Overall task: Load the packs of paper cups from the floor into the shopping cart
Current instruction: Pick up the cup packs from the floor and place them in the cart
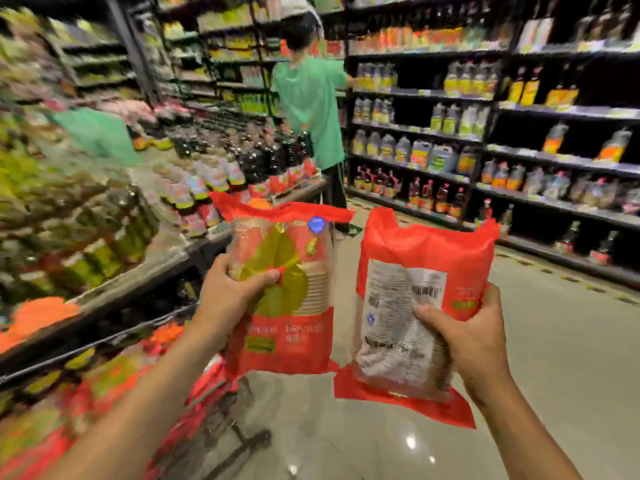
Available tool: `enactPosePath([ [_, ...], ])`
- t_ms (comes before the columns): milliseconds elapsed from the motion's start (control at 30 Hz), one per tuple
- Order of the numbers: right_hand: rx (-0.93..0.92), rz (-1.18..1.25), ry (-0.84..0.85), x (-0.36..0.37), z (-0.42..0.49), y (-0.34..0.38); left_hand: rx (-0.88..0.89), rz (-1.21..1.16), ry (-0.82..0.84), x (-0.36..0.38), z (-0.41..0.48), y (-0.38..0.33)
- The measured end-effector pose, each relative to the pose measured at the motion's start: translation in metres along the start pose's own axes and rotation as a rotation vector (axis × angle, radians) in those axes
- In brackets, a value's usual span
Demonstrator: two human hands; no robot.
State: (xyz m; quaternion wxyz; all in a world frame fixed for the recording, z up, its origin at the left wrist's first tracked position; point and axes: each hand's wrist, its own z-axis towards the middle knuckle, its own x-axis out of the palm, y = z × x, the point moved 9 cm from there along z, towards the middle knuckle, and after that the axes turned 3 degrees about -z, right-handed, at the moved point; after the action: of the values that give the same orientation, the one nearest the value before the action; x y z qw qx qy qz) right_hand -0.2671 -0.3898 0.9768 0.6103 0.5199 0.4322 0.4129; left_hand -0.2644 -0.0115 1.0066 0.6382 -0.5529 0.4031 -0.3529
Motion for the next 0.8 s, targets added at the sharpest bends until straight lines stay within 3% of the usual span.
enactPosePath([
  [267,0.006,-0.046,0.435,0.303,-0.06,0.005,-0.112,-0.012,-0.317,-0.285,0.012,0.085],
  [433,0.089,-0.051,0.581,0.468,-0.095,-0.021,-0.227,0.013,-0.493,-0.435,0.02,0.156],
  [600,0.169,-0.161,0.595,0.564,-0.093,-0.074,-0.431,-0.005,-0.569,-0.534,0.017,0.231],
  [800,0.293,-0.359,0.664,0.65,-0.052,-0.186,-0.642,-0.025,-0.69,-0.594,0.023,0.317],
])
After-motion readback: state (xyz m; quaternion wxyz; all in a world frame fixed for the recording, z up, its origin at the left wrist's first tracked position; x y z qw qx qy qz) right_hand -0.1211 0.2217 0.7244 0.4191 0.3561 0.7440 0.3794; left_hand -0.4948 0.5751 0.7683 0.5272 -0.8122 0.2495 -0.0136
